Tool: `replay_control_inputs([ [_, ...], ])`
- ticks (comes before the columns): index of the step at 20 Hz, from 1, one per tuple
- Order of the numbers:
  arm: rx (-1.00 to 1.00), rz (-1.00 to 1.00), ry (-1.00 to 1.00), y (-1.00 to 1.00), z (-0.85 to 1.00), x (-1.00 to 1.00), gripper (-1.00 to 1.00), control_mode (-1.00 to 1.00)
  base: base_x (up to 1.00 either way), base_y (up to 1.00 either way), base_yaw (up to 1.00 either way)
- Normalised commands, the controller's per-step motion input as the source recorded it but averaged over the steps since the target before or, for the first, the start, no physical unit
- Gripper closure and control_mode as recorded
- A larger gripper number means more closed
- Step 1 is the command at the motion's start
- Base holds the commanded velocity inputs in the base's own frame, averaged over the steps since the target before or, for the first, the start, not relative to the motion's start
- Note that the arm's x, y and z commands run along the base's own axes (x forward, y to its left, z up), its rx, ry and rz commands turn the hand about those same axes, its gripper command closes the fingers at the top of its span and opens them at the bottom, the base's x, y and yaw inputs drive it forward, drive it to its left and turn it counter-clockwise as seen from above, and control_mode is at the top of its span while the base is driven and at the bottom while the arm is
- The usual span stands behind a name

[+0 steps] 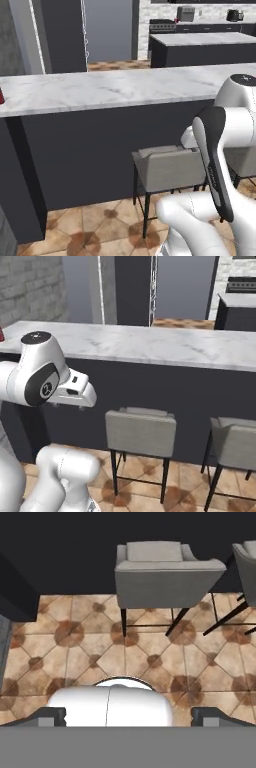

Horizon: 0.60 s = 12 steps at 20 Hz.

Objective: Four empty soda cans are scattered around the kitchen. Gather all the cans and cluster them next to the stove for recycling.

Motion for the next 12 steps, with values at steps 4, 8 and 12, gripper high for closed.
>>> replay_control_inputs([
  [4,0.0,0.0,0.0,0.0,0.0,0.0,-1.0,1.0,0.57,0.48,-0.1],
  [8,0.0,0.0,0.0,0.0,0.0,0.0,-1.0,1.0,0.15,0.75,-0.02],
  [12,0.0,0.0,0.0,0.0,0.0,0.0,-1.0,1.0,0.07,0.74,0.0],
])
